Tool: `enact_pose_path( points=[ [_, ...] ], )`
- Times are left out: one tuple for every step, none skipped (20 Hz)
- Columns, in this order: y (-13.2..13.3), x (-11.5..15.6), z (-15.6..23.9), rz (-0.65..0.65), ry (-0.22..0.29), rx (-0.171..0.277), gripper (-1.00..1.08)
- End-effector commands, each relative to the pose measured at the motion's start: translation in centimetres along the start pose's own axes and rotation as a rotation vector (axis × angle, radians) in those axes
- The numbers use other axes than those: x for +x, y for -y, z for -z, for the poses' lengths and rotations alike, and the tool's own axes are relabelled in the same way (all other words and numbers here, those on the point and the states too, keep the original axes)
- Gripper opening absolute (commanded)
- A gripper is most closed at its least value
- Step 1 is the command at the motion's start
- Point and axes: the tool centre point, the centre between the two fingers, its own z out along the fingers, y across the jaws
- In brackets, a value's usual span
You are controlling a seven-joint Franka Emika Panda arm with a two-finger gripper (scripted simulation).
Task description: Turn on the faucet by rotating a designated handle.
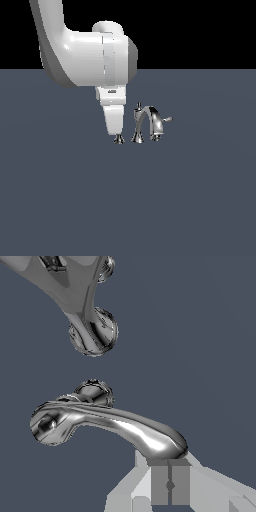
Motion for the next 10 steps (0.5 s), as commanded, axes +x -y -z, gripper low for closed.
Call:
enact_pose_path(
  points=[
    [0.0,0.0,0.0,-0.001,0.0,0.0,-1.0],
    [0.1,0.7,0.0,-0.004,-0.001,0.0,-1.0],
    [0.3,1.4,0.0,-0.007,-0.002,0.0,-1.0],
    [0.4,2.0,0.0,-0.011,-0.002,0.0,-1.0],
    [0.5,2.7,0.0,-0.014,-0.003,-0.001,-1.0],
    [0.7,3.3,0.0,-0.017,-0.004,-0.001,-1.0],
    [0.8,4.0,0.0,-0.021,-0.005,-0.001,-1.0],
    [0.9,4.6,0.1,-0.024,-0.006,-0.001,-1.0],
    [1.0,5.2,0.1,-0.027,-0.007,-0.001,-1.0],
    [1.1,5.9,0.1,-0.031,-0.007,-0.002,-1.0]
  ],
)
